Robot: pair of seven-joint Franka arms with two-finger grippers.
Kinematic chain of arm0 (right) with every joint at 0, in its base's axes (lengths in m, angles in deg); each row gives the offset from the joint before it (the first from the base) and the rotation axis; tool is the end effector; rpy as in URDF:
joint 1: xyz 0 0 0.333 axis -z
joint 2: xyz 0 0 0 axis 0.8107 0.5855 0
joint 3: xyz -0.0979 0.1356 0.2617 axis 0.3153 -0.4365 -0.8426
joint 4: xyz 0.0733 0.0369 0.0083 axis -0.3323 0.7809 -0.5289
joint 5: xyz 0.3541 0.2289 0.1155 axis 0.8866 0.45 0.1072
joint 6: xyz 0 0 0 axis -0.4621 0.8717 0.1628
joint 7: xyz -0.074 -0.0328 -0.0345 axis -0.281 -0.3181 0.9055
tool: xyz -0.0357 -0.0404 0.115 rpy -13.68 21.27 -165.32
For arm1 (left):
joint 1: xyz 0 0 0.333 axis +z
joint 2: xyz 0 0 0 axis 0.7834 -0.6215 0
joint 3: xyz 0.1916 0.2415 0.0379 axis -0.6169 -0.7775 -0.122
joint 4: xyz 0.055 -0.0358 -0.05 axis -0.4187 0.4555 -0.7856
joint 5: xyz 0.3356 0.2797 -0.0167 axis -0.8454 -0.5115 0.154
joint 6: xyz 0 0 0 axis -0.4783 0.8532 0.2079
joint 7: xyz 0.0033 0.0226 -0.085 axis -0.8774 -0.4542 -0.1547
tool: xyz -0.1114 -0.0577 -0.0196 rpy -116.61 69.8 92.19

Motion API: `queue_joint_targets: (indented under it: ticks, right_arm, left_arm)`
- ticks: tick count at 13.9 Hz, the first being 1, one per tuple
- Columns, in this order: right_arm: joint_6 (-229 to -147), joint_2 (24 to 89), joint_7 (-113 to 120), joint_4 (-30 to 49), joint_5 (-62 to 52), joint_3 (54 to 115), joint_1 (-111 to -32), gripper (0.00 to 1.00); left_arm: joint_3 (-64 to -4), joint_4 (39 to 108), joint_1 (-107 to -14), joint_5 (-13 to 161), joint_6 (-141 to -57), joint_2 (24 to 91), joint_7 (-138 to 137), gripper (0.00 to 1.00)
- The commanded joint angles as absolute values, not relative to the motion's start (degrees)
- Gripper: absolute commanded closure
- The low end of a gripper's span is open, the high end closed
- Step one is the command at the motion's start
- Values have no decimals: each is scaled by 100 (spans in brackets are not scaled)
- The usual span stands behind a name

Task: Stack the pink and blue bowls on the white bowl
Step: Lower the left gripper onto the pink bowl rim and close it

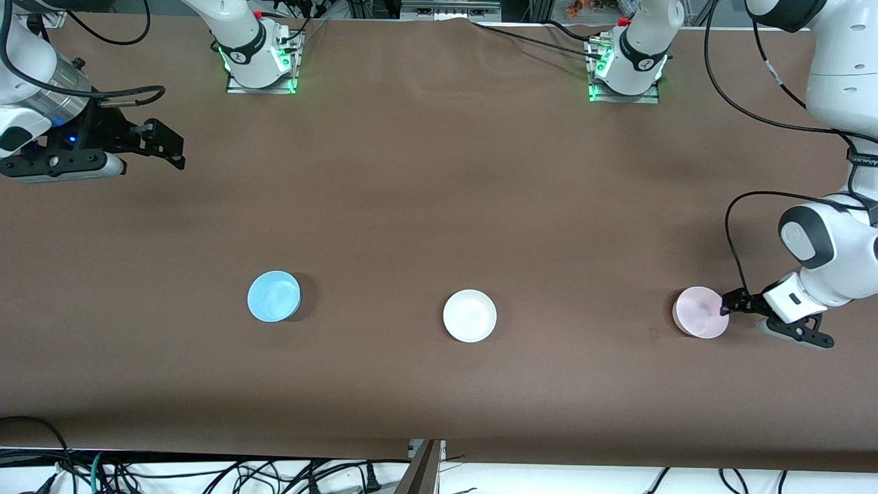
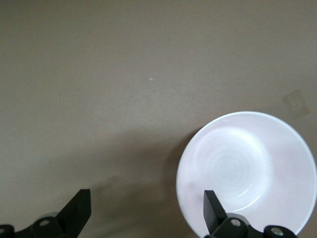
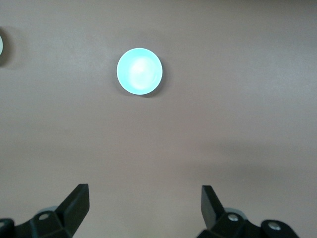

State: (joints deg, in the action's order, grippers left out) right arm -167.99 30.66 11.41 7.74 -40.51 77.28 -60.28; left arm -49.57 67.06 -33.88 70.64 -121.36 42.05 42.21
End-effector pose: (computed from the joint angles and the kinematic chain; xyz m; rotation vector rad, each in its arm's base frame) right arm 0.5885 0.0854 0.5605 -3.1216 -0.1426 0.0092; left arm 0.7081 0.1905 0.1590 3.0560 -0.4351 0.2065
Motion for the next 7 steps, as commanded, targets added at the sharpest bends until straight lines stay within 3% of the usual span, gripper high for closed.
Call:
queue_joint_targets:
  ticks: [1, 7]
  right_arm:
    - [-16749, 3109, 1224, 648, -4139, 7706, -6040, 0]
    - [-16749, 3109, 1224, 648, -4139, 7689, -6066, 0]
  left_arm:
    - [-4925, 6746, -3338, 7202, -12177, 4203, 4219, 0]
    - [-4934, 6755, -3408, 7184, -12150, 4203, 3797, 0]
